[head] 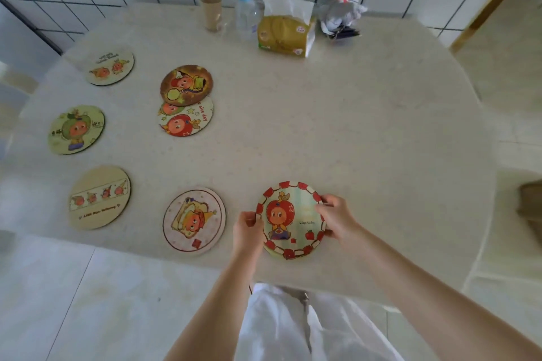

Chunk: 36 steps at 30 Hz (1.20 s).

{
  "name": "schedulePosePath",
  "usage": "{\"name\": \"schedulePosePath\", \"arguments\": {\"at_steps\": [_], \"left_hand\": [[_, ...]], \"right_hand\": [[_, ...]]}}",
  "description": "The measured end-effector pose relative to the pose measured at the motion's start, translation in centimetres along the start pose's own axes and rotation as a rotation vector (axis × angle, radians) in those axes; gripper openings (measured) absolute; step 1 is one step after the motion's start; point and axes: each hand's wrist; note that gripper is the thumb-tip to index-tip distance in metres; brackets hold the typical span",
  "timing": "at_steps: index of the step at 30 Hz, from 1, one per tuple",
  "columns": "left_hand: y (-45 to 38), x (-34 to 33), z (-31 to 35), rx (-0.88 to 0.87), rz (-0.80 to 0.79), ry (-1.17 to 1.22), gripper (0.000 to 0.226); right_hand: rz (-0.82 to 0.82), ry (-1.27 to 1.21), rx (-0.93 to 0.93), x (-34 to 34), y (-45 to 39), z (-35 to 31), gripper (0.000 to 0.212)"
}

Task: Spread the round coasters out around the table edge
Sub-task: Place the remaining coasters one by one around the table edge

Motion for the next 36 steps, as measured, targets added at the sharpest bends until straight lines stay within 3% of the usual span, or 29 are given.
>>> {"name": "schedulePosePath", "arguments": {"at_steps": [7,14,18,28,36], "left_hand": [[1.6,1.4,-2.1,-0.020,0.126,-0.070,0.017],[2.3,1.4,-2.0,-0.092,0.195,-0.172,0.015],[3.4,0.2,-1.3,-0.110,0.175,-0.052,0.012],[7.3,-7.6,-0.4,-0.167,-0.030,-0.116,0.013],[10.1,-13.9,0.6,-0.185,-0.172,-0.218,0.013]], "right_hand": [[-0.065,0.014,0.044,-0.3,1.7,2.5,0.014],[0.018,0.149,0.159,-0.2,2.8,2.7,0.022],[-0.059,0.055,0.120,1.8,3.3,2.7,0.026],[0.102,0.052,0.125,11.7,4.4,4.8,0.025],[0.234,0.048,0.149,18.6,4.7,6.6,0.013]]}}
Point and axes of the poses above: each hand's wrist, its own y-axis away from the middle knuckle, its own x-axis out of the back of the hand, z = x × y, and after that the axes turned 12 degrees about -y, right-handed
